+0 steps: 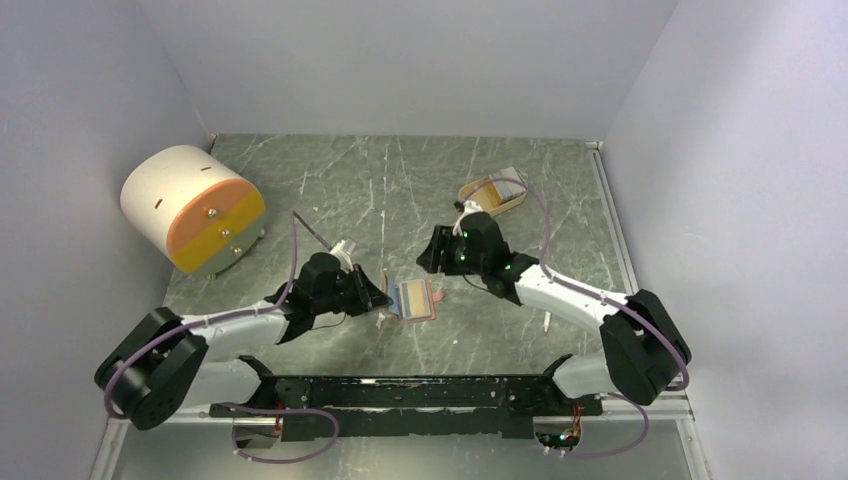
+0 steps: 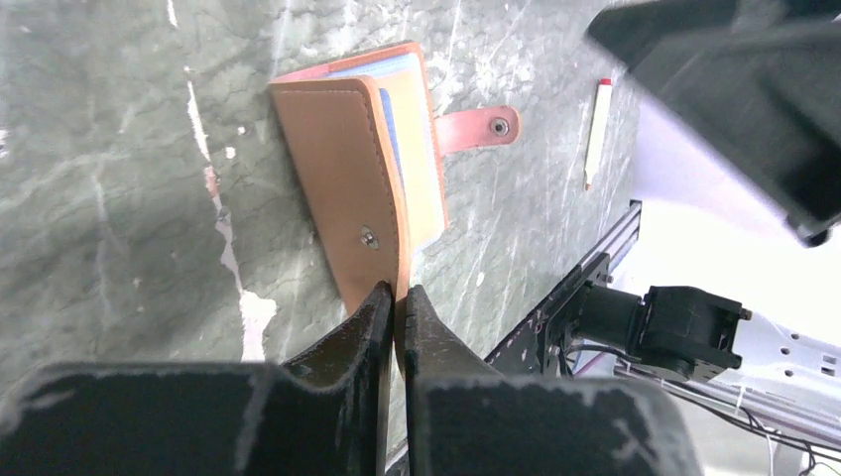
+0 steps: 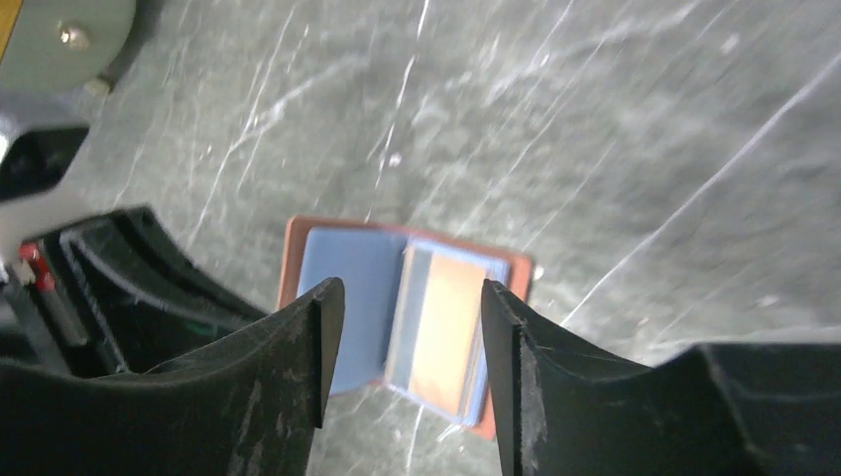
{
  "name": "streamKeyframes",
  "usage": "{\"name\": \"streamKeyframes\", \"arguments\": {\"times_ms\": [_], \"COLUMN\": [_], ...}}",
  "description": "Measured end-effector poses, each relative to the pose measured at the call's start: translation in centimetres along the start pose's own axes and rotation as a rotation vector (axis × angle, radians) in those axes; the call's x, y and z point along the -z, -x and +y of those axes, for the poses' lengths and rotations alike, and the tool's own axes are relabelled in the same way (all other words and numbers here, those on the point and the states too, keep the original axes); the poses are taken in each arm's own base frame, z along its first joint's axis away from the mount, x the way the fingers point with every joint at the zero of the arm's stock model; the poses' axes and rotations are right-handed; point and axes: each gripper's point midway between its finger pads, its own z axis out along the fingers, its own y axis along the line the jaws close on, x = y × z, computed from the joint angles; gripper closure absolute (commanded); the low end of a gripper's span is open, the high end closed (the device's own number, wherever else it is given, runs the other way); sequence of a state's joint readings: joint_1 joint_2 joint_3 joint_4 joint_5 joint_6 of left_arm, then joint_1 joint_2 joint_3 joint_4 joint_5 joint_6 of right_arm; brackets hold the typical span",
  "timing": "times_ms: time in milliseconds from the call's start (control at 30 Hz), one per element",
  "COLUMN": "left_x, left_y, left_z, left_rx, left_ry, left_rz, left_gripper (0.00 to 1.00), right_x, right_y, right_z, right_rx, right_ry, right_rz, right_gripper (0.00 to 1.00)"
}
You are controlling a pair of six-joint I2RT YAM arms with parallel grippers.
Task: Put the credit cards into the card holder
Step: Insert the credit card into the card holder, then pick up the credit card from the storage box.
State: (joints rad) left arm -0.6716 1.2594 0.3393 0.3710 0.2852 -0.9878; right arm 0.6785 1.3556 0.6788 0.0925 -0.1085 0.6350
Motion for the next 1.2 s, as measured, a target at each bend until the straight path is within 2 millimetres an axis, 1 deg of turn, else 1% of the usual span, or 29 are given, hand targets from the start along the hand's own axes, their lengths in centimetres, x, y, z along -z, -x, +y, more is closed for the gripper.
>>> {"name": "streamKeyframes", "arguments": {"times_ms": [100,267,367,433,500,600,700,767,833,900,1100,1200], "left_x": [0.7,1.4,1.7,1.8,1.8,1.7,1.6,1.5,1.4,1.3,1.1,1.0], "left_y": [0.2,0.4,-0.1,-0.8,-1.2,-1.3,-1.4,-1.5,-1.5,-1.6,-1.9,-2.1], "left_z": [0.3,1.1,2.2,3.2,3.8,4.1,4.4,4.4,4.5,4.3,3.5,3.2], "left_rx": [-0.006,-0.007,0.000,0.010,0.015,0.014,0.014,0.016,0.014,0.009,-0.013,-0.020], "left_ry": [0.022,0.068,0.091,0.114,0.134,0.146,0.153,0.155,0.153,0.145,0.096,0.074], "left_rz": [-0.023,-0.050,-0.050,-0.038,-0.025,-0.017,-0.012,-0.010,-0.007,-0.002,0.023,0.042], "left_gripper": [0.84,0.75,0.72,0.70,0.69,0.70,0.78,0.86,0.90,0.91,0.90,0.90], "right_x": [0.3,0.4,0.0,-0.3,-0.2,0.3,-0.1,-0.8,-1.5,-2.1,-4.1,-4.3], "right_y": [3.1,7.7,10.4,12.5,14.1,16.2,18.4,19.8,20.5,20.8,20.4,19.8], "right_z": [-0.7,-3.2,-5.5,-7.7,-10.2,-13.6,-15.3,-16.2,-17.0,-17.8,-20.6,-21.8], "right_rx": [0.053,0.166,0.233,0.260,0.273,0.303,0.335,0.356,0.381,0.409,0.497,0.536], "right_ry": [-0.057,-0.216,-0.334,-0.424,-0.515,-0.646,-0.720,-0.757,-0.791,-0.823,-0.922,-0.968], "right_rz": [-0.050,-0.108,-0.127,-0.142,-0.151,-0.152,-0.147,-0.143,-0.126,-0.099,0.010,0.061], "right_gripper": [0.38,0.30,0.28,0.26,0.24,0.24,0.24,0.23,0.23,0.23,0.23,0.23]}}
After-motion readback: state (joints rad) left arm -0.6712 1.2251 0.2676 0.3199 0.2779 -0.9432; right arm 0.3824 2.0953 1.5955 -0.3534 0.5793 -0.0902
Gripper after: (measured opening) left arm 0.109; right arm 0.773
